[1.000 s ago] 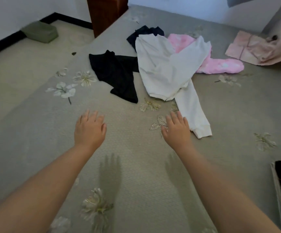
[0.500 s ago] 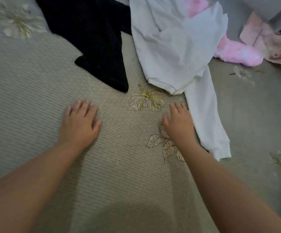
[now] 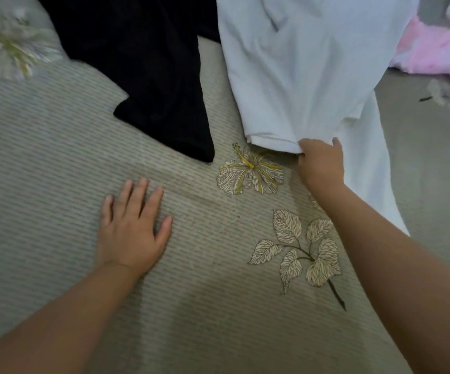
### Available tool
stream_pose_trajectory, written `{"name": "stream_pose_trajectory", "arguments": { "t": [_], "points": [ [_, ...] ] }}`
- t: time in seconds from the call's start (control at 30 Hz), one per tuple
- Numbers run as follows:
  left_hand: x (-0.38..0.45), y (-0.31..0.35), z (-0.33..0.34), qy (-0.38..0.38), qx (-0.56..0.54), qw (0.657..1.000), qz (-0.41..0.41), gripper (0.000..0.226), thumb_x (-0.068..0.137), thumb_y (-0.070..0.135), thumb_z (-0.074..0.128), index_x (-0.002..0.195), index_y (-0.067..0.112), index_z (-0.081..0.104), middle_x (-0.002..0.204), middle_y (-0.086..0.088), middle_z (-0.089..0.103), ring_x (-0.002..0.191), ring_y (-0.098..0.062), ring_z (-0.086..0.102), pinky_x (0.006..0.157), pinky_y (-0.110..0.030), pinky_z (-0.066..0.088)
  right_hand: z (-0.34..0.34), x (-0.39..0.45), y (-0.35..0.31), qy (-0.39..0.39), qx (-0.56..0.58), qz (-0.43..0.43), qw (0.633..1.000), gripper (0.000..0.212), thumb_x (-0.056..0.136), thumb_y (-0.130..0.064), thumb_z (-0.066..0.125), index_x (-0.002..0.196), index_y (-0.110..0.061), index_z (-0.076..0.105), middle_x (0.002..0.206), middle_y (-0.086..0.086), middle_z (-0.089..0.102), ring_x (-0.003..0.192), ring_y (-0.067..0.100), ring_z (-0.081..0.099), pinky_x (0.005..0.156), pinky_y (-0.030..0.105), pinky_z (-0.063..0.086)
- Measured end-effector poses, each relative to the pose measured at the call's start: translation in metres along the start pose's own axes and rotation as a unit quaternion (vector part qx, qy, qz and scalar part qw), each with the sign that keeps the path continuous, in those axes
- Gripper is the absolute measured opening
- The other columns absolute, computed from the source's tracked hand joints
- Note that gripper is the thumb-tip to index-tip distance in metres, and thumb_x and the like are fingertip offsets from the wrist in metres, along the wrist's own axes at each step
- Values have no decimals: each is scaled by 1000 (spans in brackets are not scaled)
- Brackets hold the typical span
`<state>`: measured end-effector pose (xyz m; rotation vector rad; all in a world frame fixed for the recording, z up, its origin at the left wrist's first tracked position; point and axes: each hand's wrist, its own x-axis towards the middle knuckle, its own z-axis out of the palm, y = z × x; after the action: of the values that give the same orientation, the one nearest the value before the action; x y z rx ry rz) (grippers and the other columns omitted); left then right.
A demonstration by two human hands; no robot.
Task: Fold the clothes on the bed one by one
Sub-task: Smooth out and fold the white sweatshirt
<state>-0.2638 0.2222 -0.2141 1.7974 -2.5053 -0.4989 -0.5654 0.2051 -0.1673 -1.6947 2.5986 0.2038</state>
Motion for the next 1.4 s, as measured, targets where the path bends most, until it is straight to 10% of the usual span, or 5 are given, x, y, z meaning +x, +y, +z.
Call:
{"name": "stream_pose_trajectory", "arguments": {
  "t": [0.17, 0.47, 0.7, 0.97, 1.4],
  "points": [
    [-1, -2, -1, 8, -19, 1000, 15, 72, 80, 52, 19, 141, 16, 32, 152, -8, 21, 141, -23, 12, 112, -36, -2, -34, -71, 10, 22, 137, -26, 990, 18, 86, -6, 49, 91, 2, 64, 87, 22, 65, 84, 36, 57, 64, 35, 30],
    [-120, 5, -20, 24, -90, 974, 209, 55, 82, 37, 43, 95, -11, 66, 98, -30, 64, 88, -45, 63, 81, -56, 47, -45, -312, 46, -280, 243, 8, 929, 21, 86, -3, 52, 74, -12, 66, 62, -5, 55, 57, 6, 48, 54, 21, 30],
    [-284, -34, -25, -133, -97, 946, 280, 53, 79, 36, 41, 89, -8, 69, 91, -24, 68, 77, -38, 66, 70, -48, 52, -53, -467, -10, -606, 444, -2, 660, 21, 86, 0, 54, 74, -14, 64, 64, -12, 54, 56, -7, 49, 58, 6, 39],
    [-361, -50, -42, -116, -239, 964, 16, 25, 89, 21, 55, 80, 1, 65, 72, -12, 63, 73, -27, 57, 64, -33, 38, -37, -424, -32, -264, 702, 287, 596, 25, 93, -11, 48, 68, -10, 51, 59, 5, 46, 56, 14, 38, 51, 23, 34],
    [-436, 73, -25, -14, -391, 911, -128, 42, 73, 27, 74, 109, 8, 62, 96, 9, 51, 92, -8, 49, 79, -16, 37, -31, -470, -22, -363, 730, 154, 558, 26, 91, 6, 40, 108, -6, 56, 92, 8, 60, 79, 17, 59, 70, 17, 53]
  ]
}}
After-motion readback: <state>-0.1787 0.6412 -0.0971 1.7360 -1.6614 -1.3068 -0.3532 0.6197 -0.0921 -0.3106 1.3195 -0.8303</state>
